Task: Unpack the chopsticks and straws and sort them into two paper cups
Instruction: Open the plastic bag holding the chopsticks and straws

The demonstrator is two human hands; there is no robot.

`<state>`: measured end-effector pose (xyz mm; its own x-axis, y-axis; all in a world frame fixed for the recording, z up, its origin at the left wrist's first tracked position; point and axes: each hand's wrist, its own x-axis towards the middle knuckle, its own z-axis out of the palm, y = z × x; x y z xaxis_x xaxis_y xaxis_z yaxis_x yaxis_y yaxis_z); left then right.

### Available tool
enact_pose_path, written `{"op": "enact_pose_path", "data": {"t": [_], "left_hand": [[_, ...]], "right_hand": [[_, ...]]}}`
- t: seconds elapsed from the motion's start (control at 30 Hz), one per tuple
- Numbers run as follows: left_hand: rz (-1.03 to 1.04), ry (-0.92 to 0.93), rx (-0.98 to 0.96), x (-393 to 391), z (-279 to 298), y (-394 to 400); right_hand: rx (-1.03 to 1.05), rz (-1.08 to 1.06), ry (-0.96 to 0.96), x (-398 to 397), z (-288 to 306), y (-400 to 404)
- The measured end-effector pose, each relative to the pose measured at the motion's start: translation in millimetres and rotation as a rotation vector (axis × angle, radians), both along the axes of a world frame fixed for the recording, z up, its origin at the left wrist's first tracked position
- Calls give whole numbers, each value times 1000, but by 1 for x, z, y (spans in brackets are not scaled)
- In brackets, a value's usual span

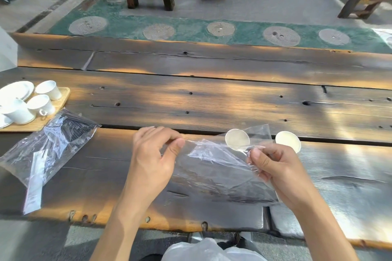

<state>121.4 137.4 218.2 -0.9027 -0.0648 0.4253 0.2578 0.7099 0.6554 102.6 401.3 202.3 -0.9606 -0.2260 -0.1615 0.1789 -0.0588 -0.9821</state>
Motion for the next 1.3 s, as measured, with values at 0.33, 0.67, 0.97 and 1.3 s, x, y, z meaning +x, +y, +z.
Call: {"op": "enact_pose_path", "data": {"t": [0.33,0.67,0.97,1.3], "left_hand": [[-63,15,-134,4,-5,7],[-230,159,-182,3,-14,20],[-205,-3,100,8,-7,18],[-159,-59,140,7,3,13]], "right_hand": [[8,99,19,3,-4,-3],[13,135,-6,7,-4,-3],[89,186,14,13,-2,-7],[155,154,72,16,2,-4]]}}
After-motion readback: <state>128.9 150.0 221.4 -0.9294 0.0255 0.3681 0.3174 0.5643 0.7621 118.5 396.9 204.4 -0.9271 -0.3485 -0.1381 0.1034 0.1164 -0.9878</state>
